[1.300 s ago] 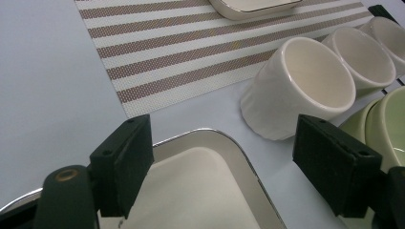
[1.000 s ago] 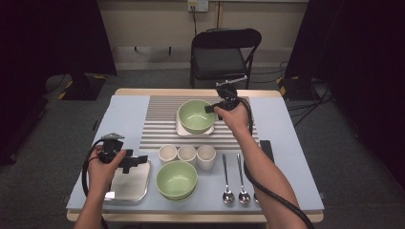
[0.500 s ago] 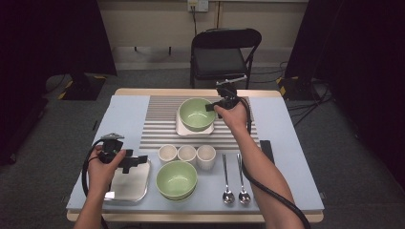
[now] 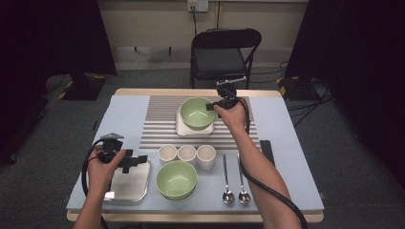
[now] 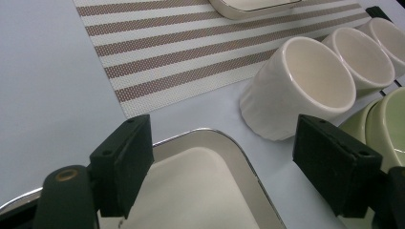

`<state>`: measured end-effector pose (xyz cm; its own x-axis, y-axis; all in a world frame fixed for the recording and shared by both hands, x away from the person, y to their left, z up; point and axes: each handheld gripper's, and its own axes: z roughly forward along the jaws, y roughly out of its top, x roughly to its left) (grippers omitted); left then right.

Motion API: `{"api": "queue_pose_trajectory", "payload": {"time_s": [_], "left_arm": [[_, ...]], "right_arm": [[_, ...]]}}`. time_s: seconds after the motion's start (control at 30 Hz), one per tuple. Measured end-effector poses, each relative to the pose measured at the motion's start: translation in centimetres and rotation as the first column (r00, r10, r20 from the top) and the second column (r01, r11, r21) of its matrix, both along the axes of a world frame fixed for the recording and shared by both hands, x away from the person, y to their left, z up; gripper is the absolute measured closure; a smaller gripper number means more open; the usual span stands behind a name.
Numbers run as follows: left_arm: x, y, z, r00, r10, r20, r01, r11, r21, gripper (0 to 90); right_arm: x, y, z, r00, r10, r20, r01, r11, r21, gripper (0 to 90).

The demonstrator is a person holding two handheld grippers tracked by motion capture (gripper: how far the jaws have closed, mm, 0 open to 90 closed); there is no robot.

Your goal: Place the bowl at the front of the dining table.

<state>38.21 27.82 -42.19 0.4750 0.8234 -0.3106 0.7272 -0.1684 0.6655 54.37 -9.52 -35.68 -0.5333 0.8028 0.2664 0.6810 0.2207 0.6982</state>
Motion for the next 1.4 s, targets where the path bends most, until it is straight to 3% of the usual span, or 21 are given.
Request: {"api": "queue_pose_trajectory", "payload": {"time_s": [1.4], "left_arm": [[-0.1,0.2,0.1,1.0000,0.006,0.005,-0.006,0.9998,-0.019,21.1]], "right_arm": [[1.6,0.9,-1.5,0.9994,-0.035,-0.002,0.035,0.999,-0.003,82.8]]}}
